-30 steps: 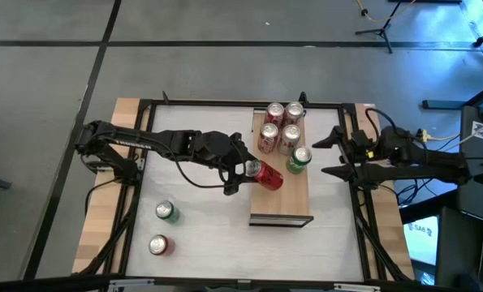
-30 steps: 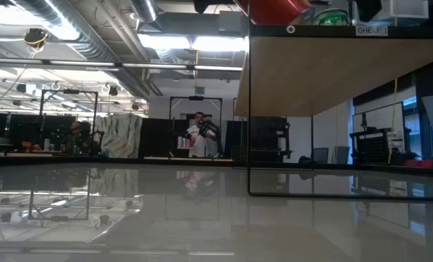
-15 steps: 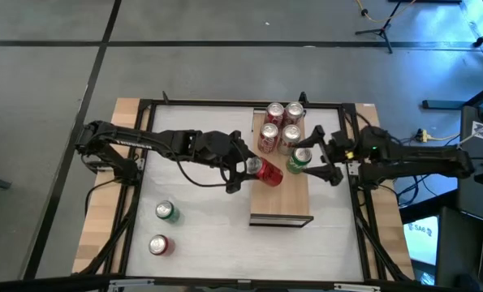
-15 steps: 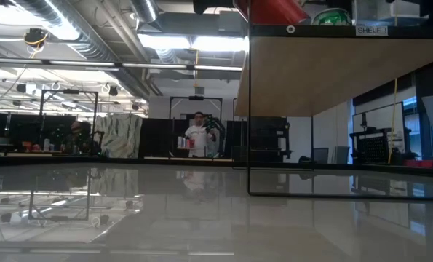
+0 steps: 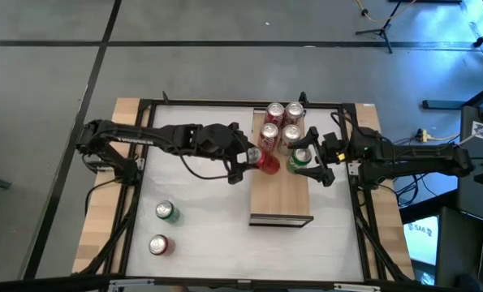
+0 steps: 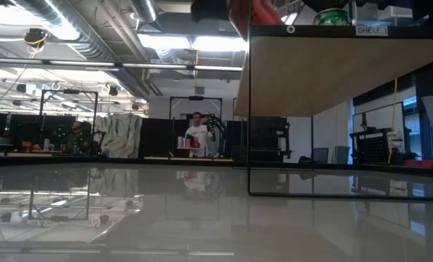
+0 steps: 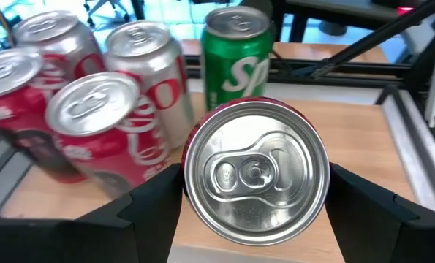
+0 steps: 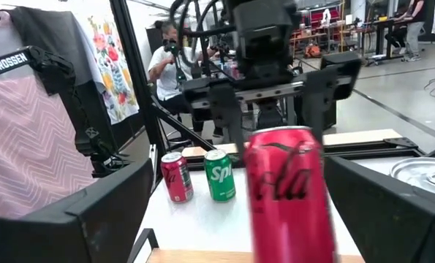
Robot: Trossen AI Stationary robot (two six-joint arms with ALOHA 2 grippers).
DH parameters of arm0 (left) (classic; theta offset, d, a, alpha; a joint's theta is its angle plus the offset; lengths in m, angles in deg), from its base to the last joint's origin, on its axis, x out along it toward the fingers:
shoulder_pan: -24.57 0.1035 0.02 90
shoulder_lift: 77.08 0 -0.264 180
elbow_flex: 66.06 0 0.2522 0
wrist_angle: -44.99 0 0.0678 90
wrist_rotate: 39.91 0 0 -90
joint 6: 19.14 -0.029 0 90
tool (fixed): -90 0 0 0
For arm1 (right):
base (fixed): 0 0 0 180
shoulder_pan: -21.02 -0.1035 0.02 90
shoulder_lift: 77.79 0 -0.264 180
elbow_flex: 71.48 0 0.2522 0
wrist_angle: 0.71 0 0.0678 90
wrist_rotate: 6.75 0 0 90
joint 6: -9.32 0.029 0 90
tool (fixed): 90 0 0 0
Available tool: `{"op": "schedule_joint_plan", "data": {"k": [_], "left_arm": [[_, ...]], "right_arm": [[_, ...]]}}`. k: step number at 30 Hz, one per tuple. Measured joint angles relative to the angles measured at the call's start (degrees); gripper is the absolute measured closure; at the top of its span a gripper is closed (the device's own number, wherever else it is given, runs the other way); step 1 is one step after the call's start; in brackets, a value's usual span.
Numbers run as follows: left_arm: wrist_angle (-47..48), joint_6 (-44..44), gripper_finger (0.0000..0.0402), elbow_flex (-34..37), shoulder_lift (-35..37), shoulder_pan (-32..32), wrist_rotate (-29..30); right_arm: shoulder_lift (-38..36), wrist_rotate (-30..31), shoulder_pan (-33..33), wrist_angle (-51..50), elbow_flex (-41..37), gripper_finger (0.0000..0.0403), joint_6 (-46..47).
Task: Place canned beverage on shelf
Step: Put the top red black soda can on the shelf
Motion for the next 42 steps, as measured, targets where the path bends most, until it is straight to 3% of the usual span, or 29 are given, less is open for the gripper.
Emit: {"op": "schedule_joint_plan", "data": {"k": [17, 42], "left_arm": [[3.25, -0.07, 0.0127, 0.02, -0.07, 2.62, -0.90], [0.33, -0.07, 0.0127, -0.04, -3.42, 2.60, -1.49]], "right_arm": [[0.00, -0.01, 0.02, -0.21, 0.00, 0.0006, -0.05], [0.00, 0.01, 0.02, -0.87, 0.00, 0.0006, -0.07]]}}
